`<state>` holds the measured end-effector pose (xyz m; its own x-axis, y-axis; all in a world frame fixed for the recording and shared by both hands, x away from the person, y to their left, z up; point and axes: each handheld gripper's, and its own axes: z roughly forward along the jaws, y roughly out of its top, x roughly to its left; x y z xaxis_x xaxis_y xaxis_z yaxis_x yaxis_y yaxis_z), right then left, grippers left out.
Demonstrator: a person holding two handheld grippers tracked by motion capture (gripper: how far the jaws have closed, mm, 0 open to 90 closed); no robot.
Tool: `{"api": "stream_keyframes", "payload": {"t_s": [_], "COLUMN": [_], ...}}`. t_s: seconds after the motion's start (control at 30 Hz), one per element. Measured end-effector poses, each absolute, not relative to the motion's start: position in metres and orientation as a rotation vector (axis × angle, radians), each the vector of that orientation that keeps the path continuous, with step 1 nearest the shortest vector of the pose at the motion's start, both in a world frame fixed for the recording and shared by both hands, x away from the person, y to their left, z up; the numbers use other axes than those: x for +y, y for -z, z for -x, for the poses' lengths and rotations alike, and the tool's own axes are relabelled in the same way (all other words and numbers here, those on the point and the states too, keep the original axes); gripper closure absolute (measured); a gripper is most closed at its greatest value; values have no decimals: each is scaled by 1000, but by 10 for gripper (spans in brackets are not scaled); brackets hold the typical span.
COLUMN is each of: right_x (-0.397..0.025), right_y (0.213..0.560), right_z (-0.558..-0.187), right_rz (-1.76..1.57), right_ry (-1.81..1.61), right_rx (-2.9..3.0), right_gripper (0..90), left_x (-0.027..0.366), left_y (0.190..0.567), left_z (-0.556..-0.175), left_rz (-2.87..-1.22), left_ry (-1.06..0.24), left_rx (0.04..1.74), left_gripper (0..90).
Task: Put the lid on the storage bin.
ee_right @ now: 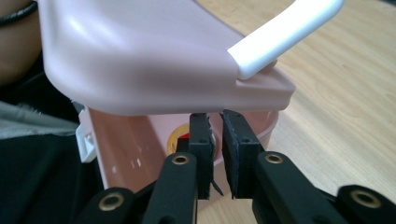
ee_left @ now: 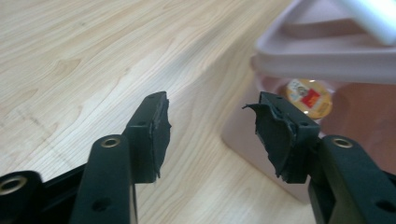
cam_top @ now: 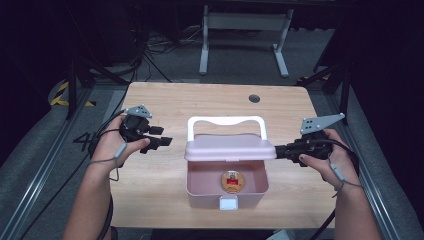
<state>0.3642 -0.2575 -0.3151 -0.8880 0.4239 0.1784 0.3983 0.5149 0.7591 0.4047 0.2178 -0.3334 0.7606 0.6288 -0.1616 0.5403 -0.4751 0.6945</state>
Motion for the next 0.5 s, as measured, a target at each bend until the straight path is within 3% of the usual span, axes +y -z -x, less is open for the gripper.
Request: {"api": "stream_keyframes", "payload": {"t_s": [0.5], "right_x": [-248], "right_y": [318], "right_z": [-357], "right_rz": [-621], "right_ry": [-1191], "right_rx": [2814], "right_gripper": [810], "left_x": [231], "left_y": [349], "left_z": [-419], "left_rz": [-2186], "left_ry": [-152], "left_rx": [945], "left_gripper": [425]}}
